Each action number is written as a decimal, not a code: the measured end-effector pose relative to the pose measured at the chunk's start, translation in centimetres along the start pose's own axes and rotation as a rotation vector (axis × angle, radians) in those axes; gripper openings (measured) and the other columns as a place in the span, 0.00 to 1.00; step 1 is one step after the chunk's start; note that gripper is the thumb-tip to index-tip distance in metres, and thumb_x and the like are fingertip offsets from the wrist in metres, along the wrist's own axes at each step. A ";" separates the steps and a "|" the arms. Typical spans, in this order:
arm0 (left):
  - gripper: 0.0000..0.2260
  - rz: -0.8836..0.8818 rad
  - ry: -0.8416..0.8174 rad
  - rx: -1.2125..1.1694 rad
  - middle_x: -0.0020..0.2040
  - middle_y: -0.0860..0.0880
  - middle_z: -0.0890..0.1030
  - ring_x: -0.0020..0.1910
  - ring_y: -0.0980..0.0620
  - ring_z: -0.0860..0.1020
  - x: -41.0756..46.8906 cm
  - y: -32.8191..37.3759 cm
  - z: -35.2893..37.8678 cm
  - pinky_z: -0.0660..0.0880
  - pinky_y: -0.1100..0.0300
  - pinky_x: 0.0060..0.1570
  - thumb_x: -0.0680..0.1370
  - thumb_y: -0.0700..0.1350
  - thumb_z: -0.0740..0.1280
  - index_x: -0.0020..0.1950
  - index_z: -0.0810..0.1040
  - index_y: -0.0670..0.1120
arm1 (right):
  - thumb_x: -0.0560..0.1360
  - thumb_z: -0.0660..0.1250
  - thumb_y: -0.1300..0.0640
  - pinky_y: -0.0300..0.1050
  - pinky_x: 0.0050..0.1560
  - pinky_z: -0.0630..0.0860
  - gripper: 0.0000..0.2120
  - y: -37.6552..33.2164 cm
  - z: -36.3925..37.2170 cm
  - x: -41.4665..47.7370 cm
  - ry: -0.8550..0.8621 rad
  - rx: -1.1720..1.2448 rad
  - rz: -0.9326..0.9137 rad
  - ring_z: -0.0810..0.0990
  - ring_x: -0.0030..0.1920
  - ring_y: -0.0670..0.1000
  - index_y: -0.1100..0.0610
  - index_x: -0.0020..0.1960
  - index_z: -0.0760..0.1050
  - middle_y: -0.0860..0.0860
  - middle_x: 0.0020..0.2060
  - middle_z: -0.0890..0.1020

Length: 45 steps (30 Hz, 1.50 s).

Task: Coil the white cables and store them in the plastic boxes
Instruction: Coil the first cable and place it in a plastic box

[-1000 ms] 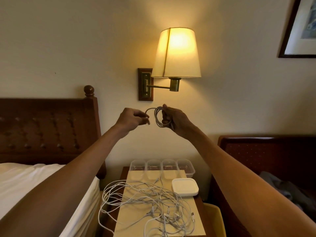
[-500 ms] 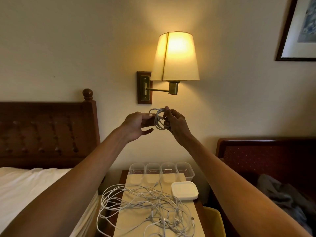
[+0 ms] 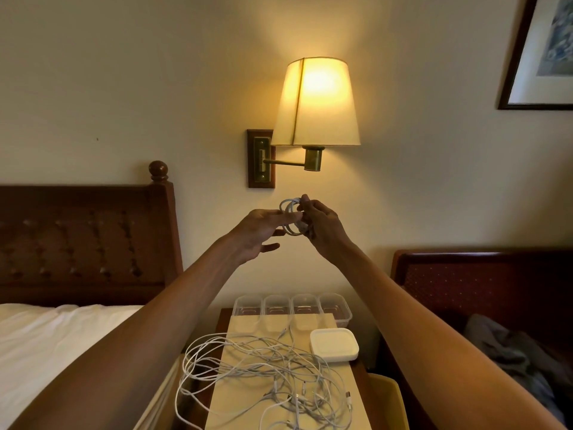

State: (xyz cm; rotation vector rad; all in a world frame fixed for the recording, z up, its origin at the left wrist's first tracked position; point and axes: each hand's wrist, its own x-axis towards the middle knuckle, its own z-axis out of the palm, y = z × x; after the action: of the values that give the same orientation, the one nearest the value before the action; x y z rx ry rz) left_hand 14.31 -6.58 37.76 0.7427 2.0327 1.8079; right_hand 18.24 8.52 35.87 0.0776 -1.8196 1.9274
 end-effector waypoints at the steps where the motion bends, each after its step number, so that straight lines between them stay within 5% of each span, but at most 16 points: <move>1: 0.18 -0.006 -0.006 0.021 0.58 0.47 0.79 0.60 0.47 0.74 0.0 0.0 -0.1 0.73 0.50 0.53 0.72 0.53 0.75 0.56 0.81 0.44 | 0.80 0.61 0.47 0.47 0.46 0.71 0.16 0.0 -0.1 -0.1 -0.003 0.006 0.011 0.73 0.42 0.54 0.59 0.52 0.77 0.57 0.40 0.75; 6: 0.14 -0.122 -0.127 0.049 0.60 0.43 0.77 0.54 0.46 0.72 -0.6 -0.3 -1.1 0.70 0.52 0.49 0.74 0.49 0.73 0.54 0.81 0.42 | 0.80 0.63 0.49 0.42 0.40 0.70 0.15 0.0 -0.5 -0.7 -0.037 -0.007 0.076 0.68 0.35 0.49 0.61 0.49 0.79 0.52 0.34 0.71; 11: 0.09 -0.168 -0.276 -0.087 0.54 0.46 0.77 0.52 0.46 0.69 -1.4 -0.7 -1.1 0.70 0.53 0.48 0.76 0.52 0.69 0.43 0.82 0.46 | 0.79 0.63 0.48 0.47 0.46 0.70 0.16 -0.1 0.1 -1.0 -0.057 -0.015 0.084 0.69 0.42 0.54 0.61 0.49 0.79 0.54 0.36 0.72; 20: 0.10 -0.157 -0.249 -0.009 0.49 0.39 0.82 0.48 0.40 0.83 -2.4 0.1 -1.5 0.81 0.47 0.51 0.79 0.44 0.68 0.58 0.76 0.42 | 0.80 0.61 0.49 0.43 0.45 0.71 0.14 -1.6 0.7 -1.7 -0.021 -0.141 0.083 0.69 0.42 0.52 0.59 0.48 0.78 0.54 0.41 0.73; 27: 0.14 0.016 -0.206 0.317 0.39 0.44 0.80 0.37 0.50 0.79 -3.5 -0.1 -1.5 0.79 0.55 0.42 0.80 0.42 0.67 0.66 0.73 0.48 | 0.80 0.62 0.48 0.44 0.43 0.69 0.16 -2.3 1.6 -2.4 0.065 -0.205 0.061 0.69 0.41 0.50 0.61 0.48 0.78 0.51 0.38 0.73; 35: 0.18 0.084 -0.277 0.572 0.46 0.44 0.81 0.42 0.50 0.79 -5.9 1.4 -3.6 0.79 0.57 0.45 0.80 0.41 0.66 0.69 0.67 0.50 | 0.79 0.63 0.47 0.43 0.45 0.72 0.16 -4.6 2.7 -3.4 0.011 -0.287 0.005 0.71 0.42 0.51 0.60 0.47 0.78 0.53 0.39 0.75; 45: 0.12 0.178 -0.098 0.128 0.47 0.43 0.82 0.48 0.47 0.80 -7.3 1.4 -3.2 0.80 0.54 0.49 0.78 0.42 0.70 0.61 0.78 0.44 | 0.79 0.64 0.52 0.44 0.45 0.78 0.14 -6.3 2.2 -5.1 -0.057 -0.177 0.047 0.77 0.41 0.51 0.64 0.54 0.76 0.54 0.41 0.77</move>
State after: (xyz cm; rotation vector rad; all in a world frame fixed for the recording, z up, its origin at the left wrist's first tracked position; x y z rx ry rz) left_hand 18.73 -13.28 38.82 1.0585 2.0910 1.7065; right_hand 24.53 4.87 40.07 0.0308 -2.0390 1.8031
